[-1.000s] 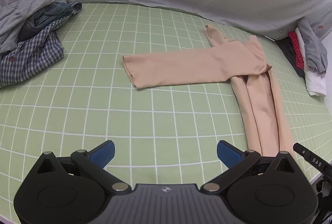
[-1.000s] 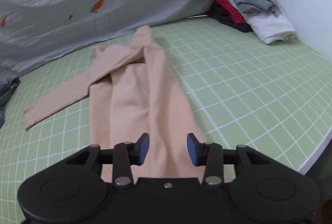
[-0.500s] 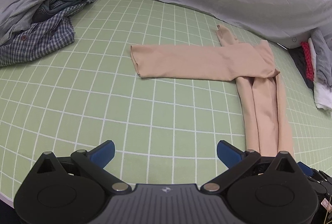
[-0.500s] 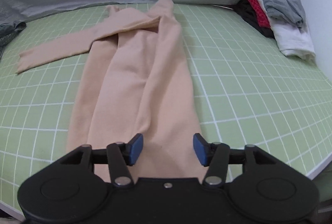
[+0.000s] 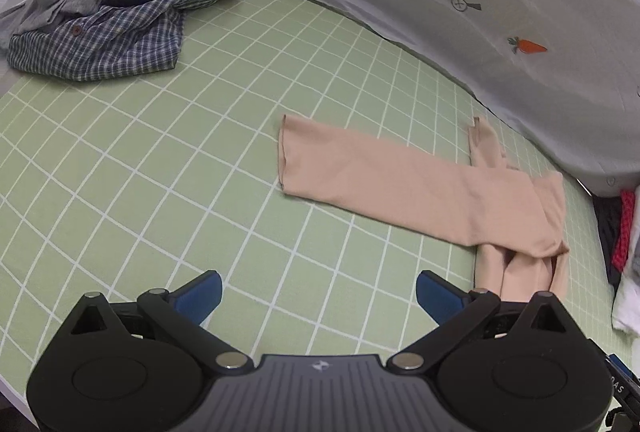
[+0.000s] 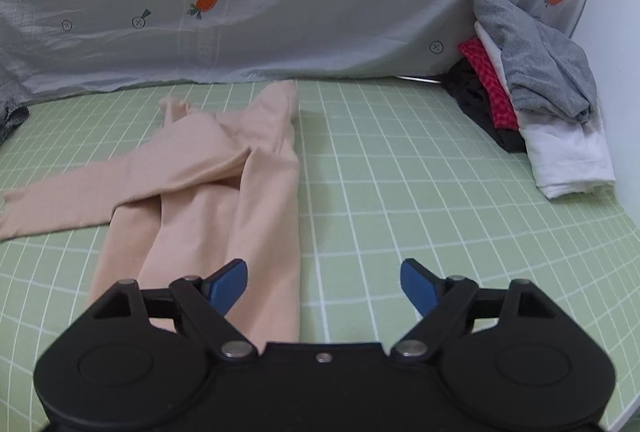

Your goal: Fold clothes

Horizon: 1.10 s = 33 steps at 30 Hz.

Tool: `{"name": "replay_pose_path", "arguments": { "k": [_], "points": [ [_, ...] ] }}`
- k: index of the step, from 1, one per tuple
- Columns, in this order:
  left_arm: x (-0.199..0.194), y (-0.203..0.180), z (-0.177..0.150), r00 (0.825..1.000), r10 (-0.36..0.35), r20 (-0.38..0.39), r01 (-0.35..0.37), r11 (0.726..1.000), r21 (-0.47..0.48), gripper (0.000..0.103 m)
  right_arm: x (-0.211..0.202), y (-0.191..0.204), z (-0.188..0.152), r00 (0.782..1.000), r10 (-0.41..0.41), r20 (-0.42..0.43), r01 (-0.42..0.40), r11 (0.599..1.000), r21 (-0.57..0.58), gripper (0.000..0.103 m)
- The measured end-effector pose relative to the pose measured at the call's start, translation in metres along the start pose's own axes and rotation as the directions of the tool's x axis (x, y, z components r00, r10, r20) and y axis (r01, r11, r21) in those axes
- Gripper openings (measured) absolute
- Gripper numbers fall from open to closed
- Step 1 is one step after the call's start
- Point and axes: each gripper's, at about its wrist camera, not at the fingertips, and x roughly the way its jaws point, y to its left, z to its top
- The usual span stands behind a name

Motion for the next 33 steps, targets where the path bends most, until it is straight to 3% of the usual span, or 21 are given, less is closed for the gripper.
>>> {"name": "replay_pose_path", "arguments": {
  "k": [4, 8, 13, 16, 19, 24, 29, 31, 33],
  "points": [
    [0.024, -0.007, 0.022, 0.999, 0.048, 0.020, -0.048, 0.999, 0.006, 0.092, 0.030, 0.004, 0.037, 0.998, 0.051, 0.028, -0.051, 0.999, 0.018, 0.084],
    [0.056, -0.010, 0.046, 0.998, 0.068, 0.013, -0.068, 0.998, -0.006, 0.077, 0.066, 0.027, 0.075, 0.992, 0.120, 0.043, -0.120, 0.993, -0.005, 0.083],
    [0.086, -0.013, 0.065, 0.995, 0.096, -0.005, -0.095, 0.995, 0.027, 0.073, 0.108, 0.059, 0.107, 0.980, 0.197, 0.013, -0.196, 0.979, -0.051, 0.067],
    [0.097, -0.013, 0.069, 0.992, 0.126, -0.018, -0.125, 0.992, 0.035, 0.069, 0.133, 0.067, 0.114, 0.986, 0.165, -0.006, -0.165, 0.981, -0.098, 0.060],
    [0.099, -0.011, 0.071, 0.992, 0.128, -0.007, -0.127, 0.991, 0.036, 0.067, 0.156, 0.064, 0.120, 0.986, 0.162, -0.035, -0.165, 0.980, -0.110, 0.043],
    [0.104, -0.017, 0.075, 0.989, 0.147, 0.002, -0.147, 0.986, 0.080, 0.067, 0.182, 0.065, 0.121, 0.986, 0.143, -0.084, -0.155, 0.973, -0.169, 0.044],
    [0.108, -0.027, 0.074, 0.984, 0.179, 0.015, -0.180, 0.974, 0.136, 0.067, 0.196, 0.062, 0.117, 0.978, 0.174, -0.115, -0.192, 0.967, -0.170, 0.043],
    [0.110, -0.032, 0.072, 0.983, 0.185, 0.017, -0.185, 0.968, 0.167, 0.067, 0.198, 0.059, 0.116, 0.969, 0.217, -0.119, -0.234, 0.960, -0.154, 0.028],
    [0.110, -0.036, 0.071, 0.986, 0.168, 0.016, -0.168, 0.969, 0.180, 0.067, 0.199, 0.055, 0.117, 0.959, 0.256, -0.121, -0.271, 0.953, -0.132, 0.021]
  ]
}}
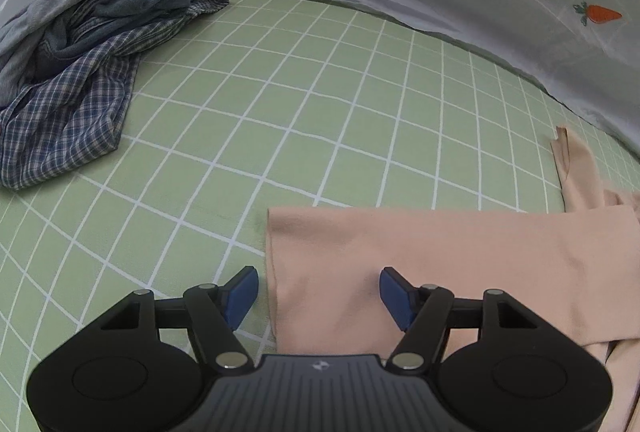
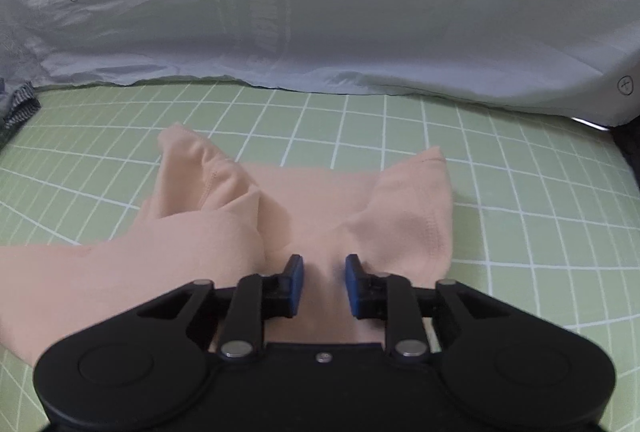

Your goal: Fold clothes

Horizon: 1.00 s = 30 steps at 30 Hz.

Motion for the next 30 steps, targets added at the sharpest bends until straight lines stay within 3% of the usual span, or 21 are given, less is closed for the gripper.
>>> {"name": "replay_pose_path", "arguments": {
  "k": [1, 2, 4, 5, 6, 8, 13, 18, 23, 26, 30],
  "points": [
    [-0.001, -0.001, 0.000, 1.000, -0.015, 0.002, 0.015, 1.000, -0.009, 0.066, 0.000, -0.002, 0.000, 1.000, 0.020, 0.002, -0.020, 1.000, 0.009, 0.015],
    [-0.001, -0.002, 0.000, 1.000, -0.019, 0.005, 0.020, 1.000, -0.012, 0.059, 0.000, -0.004, 0.000, 1.000, 0.025, 0.001, -0.025, 1.000, 0.014, 0.009],
    [-0.003, -0.003, -0.001, 1.000, -0.024, 0.012, 0.024, 1.000, -0.015, 0.035, -0.001, -0.008, 0.001, 0.999, 0.034, -0.002, -0.034, 0.999, 0.024, 0.005],
    [-0.003, -0.001, -0.002, 0.999, -0.050, 0.011, 0.050, 0.998, -0.032, 0.014, -0.002, -0.010, 0.001, 0.999, 0.039, -0.001, -0.039, 0.998, 0.040, 0.004],
    [-0.002, 0.002, -0.002, 0.997, -0.082, 0.010, 0.083, 0.995, -0.053, 0.009, -0.004, -0.011, 0.001, 0.999, 0.037, 0.007, -0.038, 0.998, 0.052, 0.003],
    [-0.001, 0.008, -0.004, 0.990, -0.139, 0.011, 0.140, 0.985, -0.104, 0.009, -0.008, -0.013, 0.002, 0.999, 0.033, 0.021, -0.035, 0.997, 0.075, 0.003],
    [-0.023, 0.016, 0.000, 0.984, -0.170, 0.062, 0.177, 0.974, -0.139, 0.008, -0.036, -0.021, 0.011, 0.994, 0.021, 0.106, -0.035, 0.991, 0.126, 0.002],
    [-0.073, 0.035, 0.020, 0.962, -0.223, 0.155, 0.249, 0.953, -0.173, 0.008, -0.069, -0.026, 0.024, 0.980, 0.037, 0.194, -0.068, 0.985, 0.157, 0.002],
    [-0.121, 0.047, 0.040, 0.940, -0.218, 0.263, 0.261, 0.955, -0.140, 0.008, -0.082, -0.015, 0.035, 0.968, 0.074, 0.240, -0.110, 0.984, 0.140, 0.002],
    [-0.125, 0.057, 0.043, 0.942, -0.197, 0.272, 0.248, 0.955, -0.165, 0.008, -0.074, -0.007, 0.040, 0.967, 0.093, 0.237, -0.128, 0.982, 0.141, 0.002],
    [-0.100, 0.066, 0.033, 0.962, -0.160, 0.222, 0.211, 0.950, -0.229, 0.008, -0.042, 0.007, 0.035, 0.982, 0.094, 0.166, -0.114, 0.986, 0.120, 0.004]
  ]
}}
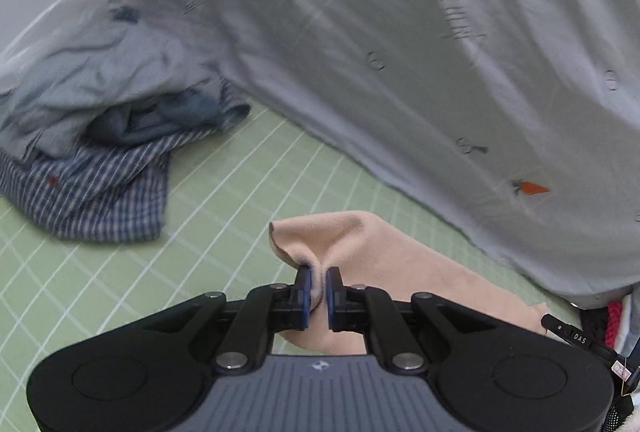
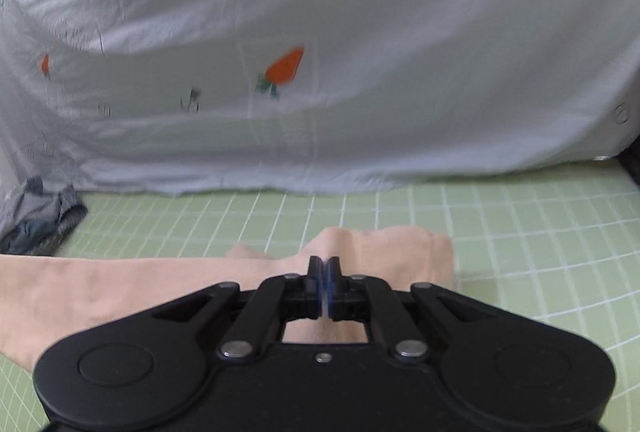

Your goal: Fold clothes

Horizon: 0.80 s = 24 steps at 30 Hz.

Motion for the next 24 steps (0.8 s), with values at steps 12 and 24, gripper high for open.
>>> {"name": "replay_pose_path", "arguments": {
  "k": [12, 24],
  "points": [
    [0.062, 0.006, -0.040, 0.990, 0.045, -0.136, -0.050, 0.998, -0.034, 0.009, 0.002, -0.027, -0.026, 0.992, -0.128, -0.017, 0.129, 0.978, 0.164, 0.057],
    [0.085, 0.024, -0.042, 0.975, 0.127, -0.182, -0.139, 0.989, -0.054, 0.008, 0.054, -0.062, -0.015, 0.990, -0.088, -0.106, 0.101, 0.988, 0.117, 0.008]
  ]
}}
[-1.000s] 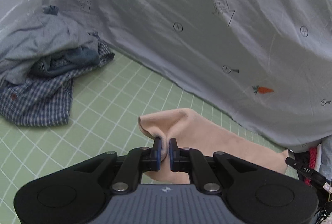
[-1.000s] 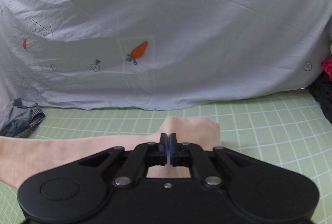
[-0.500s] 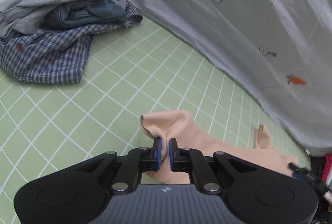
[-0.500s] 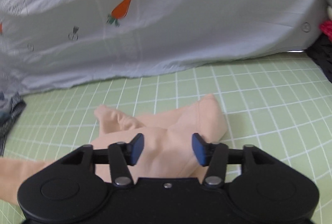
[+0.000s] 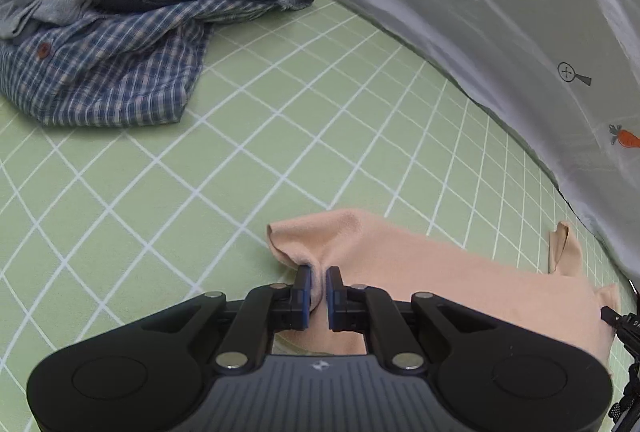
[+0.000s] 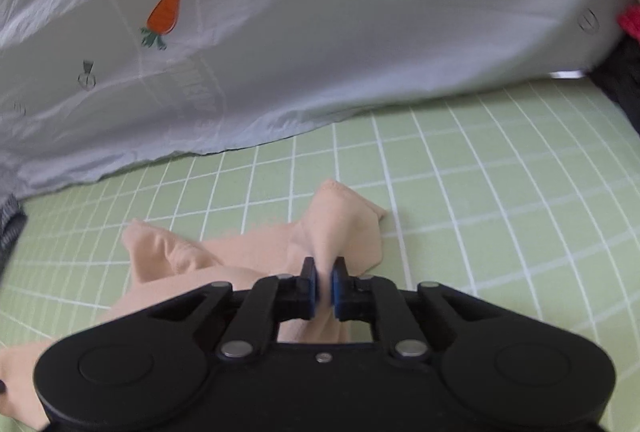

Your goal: Fold clothes

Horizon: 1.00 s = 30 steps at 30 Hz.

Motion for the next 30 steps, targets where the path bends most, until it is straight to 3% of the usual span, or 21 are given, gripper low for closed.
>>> {"name": "replay_pose_path", "arguments": {
  "k": [5, 8, 10, 11, 14, 18, 23, 30],
  "points": [
    [0.006, -0.001, -0.007, 1.000, 0.008, -0.010, -0.008, 1.000, 0.004, 0.009, 0.015, -0.003, 0.011, 1.000, -0.010, -0.005, 0.010, 0.999, -0.052, 0.011],
    [0.006, -0.001, -0.007, 1.000, 0.008, -0.010, -0.008, 1.000, -0.002, 0.009, 0.016, -0.004, 0.018, 0.999, -0.038, -0.015, 0.038, 0.998, -0.046, 0.024],
    [0.006, 0.000, -0.007, 1.000, 0.003, -0.010, -0.004, 1.000, -0.013, 0.009, 0.005, 0.000, 0.018, 0.997, -0.080, 0.014, 0.081, 0.996, -0.038, 0.042],
    [0.005, 0.000, -0.007, 1.000, 0.001, -0.010, -0.002, 1.000, -0.020, 0.009, -0.003, 0.002, 0.016, 0.994, -0.103, 0.038, 0.105, 0.994, -0.042, 0.045],
    [0.003, 0.001, -0.008, 1.000, -0.006, -0.006, 0.005, 0.999, -0.033, 0.009, -0.028, 0.004, 0.003, 0.982, -0.163, 0.092, 0.168, 0.984, -0.056, 0.066],
    [-0.012, -0.002, -0.013, 0.999, -0.038, 0.019, 0.038, 0.999, -0.018, 0.009, -0.066, 0.003, -0.026, 0.974, -0.199, 0.111, 0.202, 0.979, -0.010, 0.103],
    [-0.040, -0.002, -0.022, 0.993, -0.101, 0.054, 0.101, 0.995, 0.004, 0.009, -0.110, 0.017, -0.073, 0.972, -0.212, 0.102, 0.213, 0.977, -0.007, 0.103],
    [-0.077, -0.005, -0.042, 0.982, -0.177, 0.066, 0.173, 0.983, 0.066, 0.009, -0.147, 0.046, -0.131, 0.939, -0.336, 0.079, 0.338, 0.941, -0.011, 0.103]
  ]
}}
